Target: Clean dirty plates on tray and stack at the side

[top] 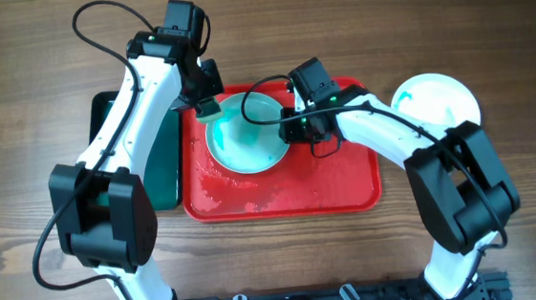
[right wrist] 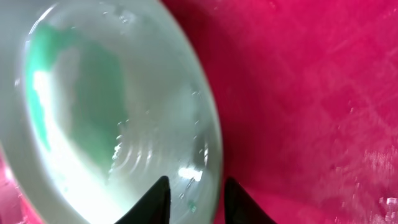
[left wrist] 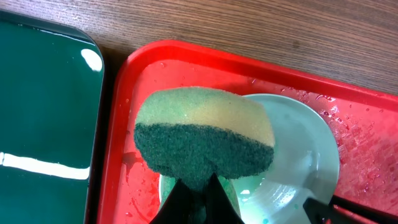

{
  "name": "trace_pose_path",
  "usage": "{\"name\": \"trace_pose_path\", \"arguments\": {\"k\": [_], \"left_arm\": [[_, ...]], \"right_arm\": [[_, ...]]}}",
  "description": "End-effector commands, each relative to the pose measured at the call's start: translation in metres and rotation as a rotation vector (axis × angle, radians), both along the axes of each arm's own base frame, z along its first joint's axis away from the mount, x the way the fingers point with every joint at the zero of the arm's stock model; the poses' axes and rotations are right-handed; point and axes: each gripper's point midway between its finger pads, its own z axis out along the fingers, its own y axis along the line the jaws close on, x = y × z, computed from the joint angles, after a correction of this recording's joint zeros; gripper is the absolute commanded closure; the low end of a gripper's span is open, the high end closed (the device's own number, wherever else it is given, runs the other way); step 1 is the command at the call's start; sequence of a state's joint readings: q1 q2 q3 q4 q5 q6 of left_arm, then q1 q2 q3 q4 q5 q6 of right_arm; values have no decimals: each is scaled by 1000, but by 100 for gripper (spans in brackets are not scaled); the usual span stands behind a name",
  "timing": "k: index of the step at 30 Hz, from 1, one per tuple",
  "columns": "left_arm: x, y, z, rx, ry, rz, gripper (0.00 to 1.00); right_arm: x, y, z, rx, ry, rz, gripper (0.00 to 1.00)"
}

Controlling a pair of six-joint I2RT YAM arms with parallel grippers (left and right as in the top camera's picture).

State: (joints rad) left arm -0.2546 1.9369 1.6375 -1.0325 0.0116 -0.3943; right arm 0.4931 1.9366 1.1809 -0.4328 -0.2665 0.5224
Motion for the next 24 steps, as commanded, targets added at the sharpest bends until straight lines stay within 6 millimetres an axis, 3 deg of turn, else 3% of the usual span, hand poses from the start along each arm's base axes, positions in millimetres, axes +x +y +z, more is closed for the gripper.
{"name": "trace_pose_path", "arguments": {"k": [1,7,11,14,24], "left_arm": [[5,3,10,11,-35,-17,96],[5,3,10,11,-35,-16,96],[5,3,10,10,-37,-16,96],[7,2,8,10,-37,-16,96],[6,2,8,10,-35,-16,96]], "right_arm": [[5,-6,-18,-37,24,-73,76],[3,-6,-24,-35,48,-95,96],[0,-4,-19,-16,62,-88,96],[-1,-15,0,-44,44,-102,96],[7,-101,97,-436,-284,-182,96]]}}
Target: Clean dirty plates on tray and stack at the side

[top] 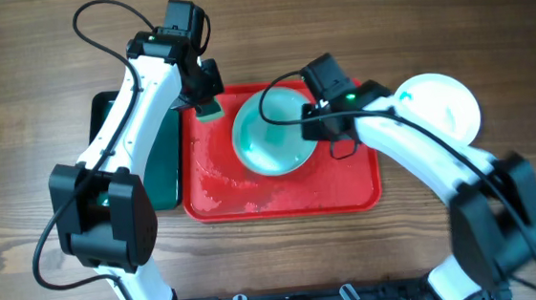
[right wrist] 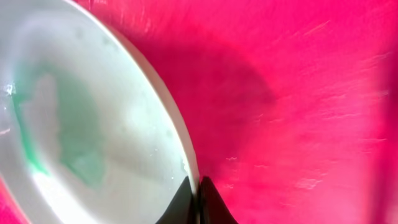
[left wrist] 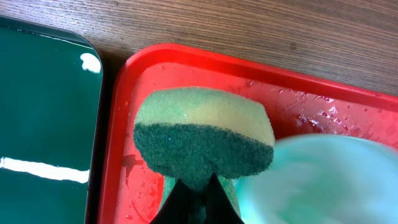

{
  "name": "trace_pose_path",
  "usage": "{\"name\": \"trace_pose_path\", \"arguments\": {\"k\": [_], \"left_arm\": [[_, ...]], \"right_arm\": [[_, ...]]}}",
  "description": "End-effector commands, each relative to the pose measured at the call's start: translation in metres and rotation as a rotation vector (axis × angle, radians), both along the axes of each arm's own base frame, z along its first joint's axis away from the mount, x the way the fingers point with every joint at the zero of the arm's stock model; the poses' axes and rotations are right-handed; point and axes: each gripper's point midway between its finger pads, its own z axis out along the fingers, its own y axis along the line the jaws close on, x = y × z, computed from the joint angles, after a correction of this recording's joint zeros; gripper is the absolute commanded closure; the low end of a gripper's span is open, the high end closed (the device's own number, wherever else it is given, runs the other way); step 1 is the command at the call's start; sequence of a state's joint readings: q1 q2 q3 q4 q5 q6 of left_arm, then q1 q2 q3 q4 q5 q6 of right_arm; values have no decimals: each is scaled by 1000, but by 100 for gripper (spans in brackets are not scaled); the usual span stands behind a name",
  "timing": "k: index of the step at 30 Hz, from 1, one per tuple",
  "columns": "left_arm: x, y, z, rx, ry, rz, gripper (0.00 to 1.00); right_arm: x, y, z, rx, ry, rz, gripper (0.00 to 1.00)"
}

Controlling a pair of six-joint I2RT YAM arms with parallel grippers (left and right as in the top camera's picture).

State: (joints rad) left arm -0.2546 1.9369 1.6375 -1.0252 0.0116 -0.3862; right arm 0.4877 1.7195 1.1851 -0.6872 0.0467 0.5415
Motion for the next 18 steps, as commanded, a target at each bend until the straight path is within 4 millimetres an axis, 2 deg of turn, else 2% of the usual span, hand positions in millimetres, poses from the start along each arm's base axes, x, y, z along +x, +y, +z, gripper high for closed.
{"name": "trace_pose_path", "arguments": {"k": [1,6,10,13,18], "left_arm": [[5,3,7,9,-27,-5,96],[5,3,7,9,-26,-4,96],[5,3,7,9,-27,-4,96],[5,3,7,9,-27,-4,96],[5,3,7,9,-26,-4,96]], "right_arm": [[15,-40,50,-224,-210,-34,96],[12,-59,89,-409,-347,-38,96],[5,-63,115,-585,-442,-5,96],[-2,-55,136,-734,-538,29,96],[-15,-40,165,-875,-676,34,96]]}}
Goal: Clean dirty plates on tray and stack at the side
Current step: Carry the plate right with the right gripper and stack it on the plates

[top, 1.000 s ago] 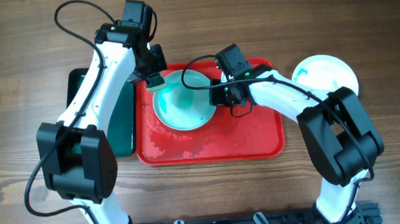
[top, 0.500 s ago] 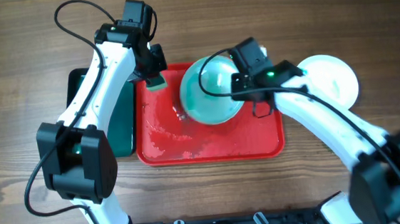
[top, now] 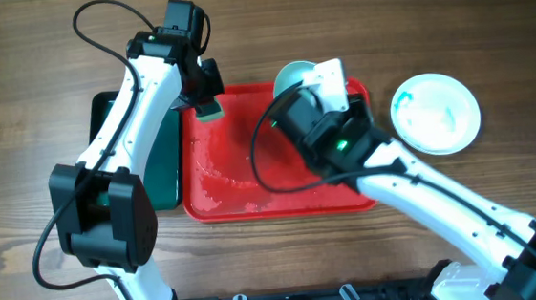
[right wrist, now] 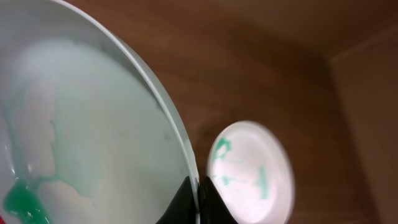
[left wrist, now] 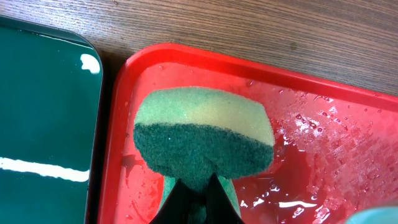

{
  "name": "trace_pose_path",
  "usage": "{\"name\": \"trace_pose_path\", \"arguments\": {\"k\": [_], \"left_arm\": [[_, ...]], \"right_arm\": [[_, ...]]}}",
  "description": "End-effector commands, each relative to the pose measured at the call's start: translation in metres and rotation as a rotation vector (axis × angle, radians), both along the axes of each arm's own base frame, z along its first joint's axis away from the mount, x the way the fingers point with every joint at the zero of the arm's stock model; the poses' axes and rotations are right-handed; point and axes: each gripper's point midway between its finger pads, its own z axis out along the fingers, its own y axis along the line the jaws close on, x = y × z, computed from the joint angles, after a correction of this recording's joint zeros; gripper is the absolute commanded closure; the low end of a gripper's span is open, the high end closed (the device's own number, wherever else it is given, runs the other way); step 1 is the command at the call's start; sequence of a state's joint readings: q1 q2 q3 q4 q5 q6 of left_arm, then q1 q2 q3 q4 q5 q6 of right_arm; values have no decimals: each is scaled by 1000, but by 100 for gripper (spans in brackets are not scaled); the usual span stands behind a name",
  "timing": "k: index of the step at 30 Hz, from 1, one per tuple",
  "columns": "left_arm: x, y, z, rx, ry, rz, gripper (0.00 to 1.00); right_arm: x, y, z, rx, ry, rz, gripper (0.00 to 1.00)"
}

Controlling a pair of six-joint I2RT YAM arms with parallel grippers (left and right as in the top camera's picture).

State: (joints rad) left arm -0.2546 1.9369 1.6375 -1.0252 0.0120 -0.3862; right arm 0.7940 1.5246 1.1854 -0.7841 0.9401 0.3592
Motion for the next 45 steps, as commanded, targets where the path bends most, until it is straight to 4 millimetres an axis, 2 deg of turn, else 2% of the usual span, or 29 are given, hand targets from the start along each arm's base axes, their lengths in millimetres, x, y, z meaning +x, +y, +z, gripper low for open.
{"name": "trace_pose_path", "arguments": {"k": [1,5,11,20,22,25,29,31,34,38,42,44,45], "left_arm": [[5,3,7,9,-27,-4,96],[5,3,7,9,-26,-4,96],[5,3,7,9,-26,-4,96],[5,3,7,9,-26,-4,96],[5,3,7,9,-27,-4,96],[5,3,7,9,-27,-4,96],[5,3,7,10,-26,-5,96],[5,3,7,10,-26,-5,96],[5,3,7,9,-26,-4,96],[4,3,7,10,-24,-4,96],[3,3,7,11,-20,-4,96],[3,3,7,11,-20,-5,96],[3,3,7,11,-19,-4,96]], "right_arm": [[-8,-4,46,-164,-191,-37,96],[-15,6,54,-236,-205,10,96],[-21,9,66,-304,-250,14,96],[-22,14,63,-305,-236,37,96],[-22,21,50,-257,-177,81,96],[-28,36,18,-88,-48,134,96],[-42,38,-21,183,124,56,96],[-44,39,-34,278,213,43,96],[-40,33,-40,377,295,36,96],[-25,15,-33,533,357,44,96],[-8,-20,-25,698,375,-1,96],[-1,-49,-25,755,365,-78,96],[1,-70,-27,775,356,-143,96]]}}
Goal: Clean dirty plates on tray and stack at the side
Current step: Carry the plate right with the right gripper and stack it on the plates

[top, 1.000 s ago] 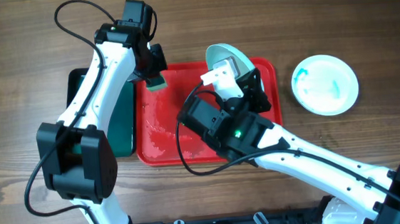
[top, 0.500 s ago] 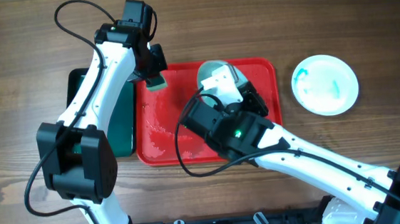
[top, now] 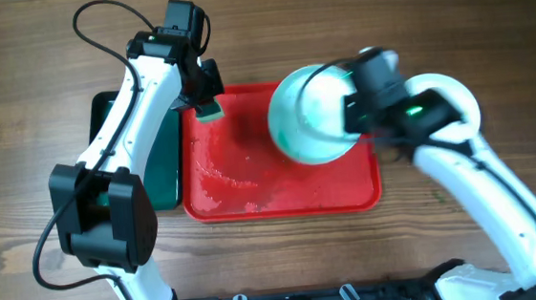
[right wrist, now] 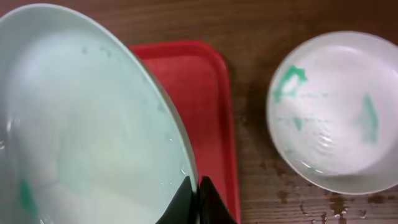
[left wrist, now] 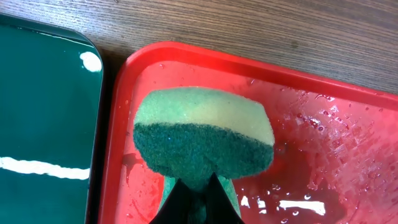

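My right gripper (right wrist: 194,190) is shut on the rim of a pale green-white plate (right wrist: 81,124), held up above the right part of the red tray (top: 281,192); overhead the plate (top: 311,116) hides the tray's upper right. A second white plate with green smears (right wrist: 333,109) lies on the wooden table to the right of the tray. My left gripper (left wrist: 198,186) is shut on a yellow-and-green sponge (left wrist: 202,134) over the tray's wet upper left corner (left wrist: 143,74).
A dark green tray (top: 158,149) lies against the red tray's left side, partly under my left arm. The red tray's floor (left wrist: 323,155) is wet with droplets. Bare wooden table surrounds both trays.
My right arm has swung right, and the plate in it now faces up above the tray's right side, nearer the plate on the table. The left gripper and sponge have not moved.
The plate first lay on the tray with my right gripper open around its rim and the sponge beside it. Then the right gripper was shut on the rim, and later it held the plate high and tilted. Now the plate hangs near the side plate.
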{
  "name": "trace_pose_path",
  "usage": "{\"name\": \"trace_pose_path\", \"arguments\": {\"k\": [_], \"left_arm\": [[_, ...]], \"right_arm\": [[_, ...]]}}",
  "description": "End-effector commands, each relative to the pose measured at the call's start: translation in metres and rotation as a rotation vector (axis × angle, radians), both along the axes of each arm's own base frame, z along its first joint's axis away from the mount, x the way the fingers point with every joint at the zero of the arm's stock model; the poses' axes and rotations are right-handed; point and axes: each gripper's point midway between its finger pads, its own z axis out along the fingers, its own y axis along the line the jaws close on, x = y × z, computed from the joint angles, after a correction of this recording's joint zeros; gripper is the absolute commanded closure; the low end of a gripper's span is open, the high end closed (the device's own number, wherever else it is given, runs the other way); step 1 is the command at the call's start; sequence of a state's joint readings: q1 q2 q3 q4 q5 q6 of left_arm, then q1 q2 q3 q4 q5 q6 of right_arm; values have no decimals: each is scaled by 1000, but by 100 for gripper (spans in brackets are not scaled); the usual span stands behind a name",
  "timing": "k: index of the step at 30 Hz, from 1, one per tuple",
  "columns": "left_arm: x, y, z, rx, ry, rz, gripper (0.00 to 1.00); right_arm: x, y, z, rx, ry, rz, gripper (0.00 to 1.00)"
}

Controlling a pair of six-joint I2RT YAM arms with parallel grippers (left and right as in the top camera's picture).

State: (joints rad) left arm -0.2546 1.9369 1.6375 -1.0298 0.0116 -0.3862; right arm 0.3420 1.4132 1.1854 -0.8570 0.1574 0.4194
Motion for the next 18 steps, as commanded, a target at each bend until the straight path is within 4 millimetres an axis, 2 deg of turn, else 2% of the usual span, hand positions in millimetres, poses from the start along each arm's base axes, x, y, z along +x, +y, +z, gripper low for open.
{"name": "trace_pose_path", "arguments": {"k": [1,7,8,13,16,18], "left_arm": [[4,3,7,9,-24,-4,96],[4,3,7,9,-24,-4,96],[4,3,7,10,-24,-4,96],[4,3,7,10,-24,-4,96],[4,3,8,9,-26,-4,96],[2,7,16,6,-35,7,96]], "right_arm": [[3,-38,4,127,30,-84,96],[1,-145,-13,143,45,-427,96],[-1,-157,-18,147,52,-473,96],[-20,-202,-54,142,118,-625,96],[-28,-216,-80,137,157,-685,96],[-31,-221,-94,140,176,-709,96]]}}
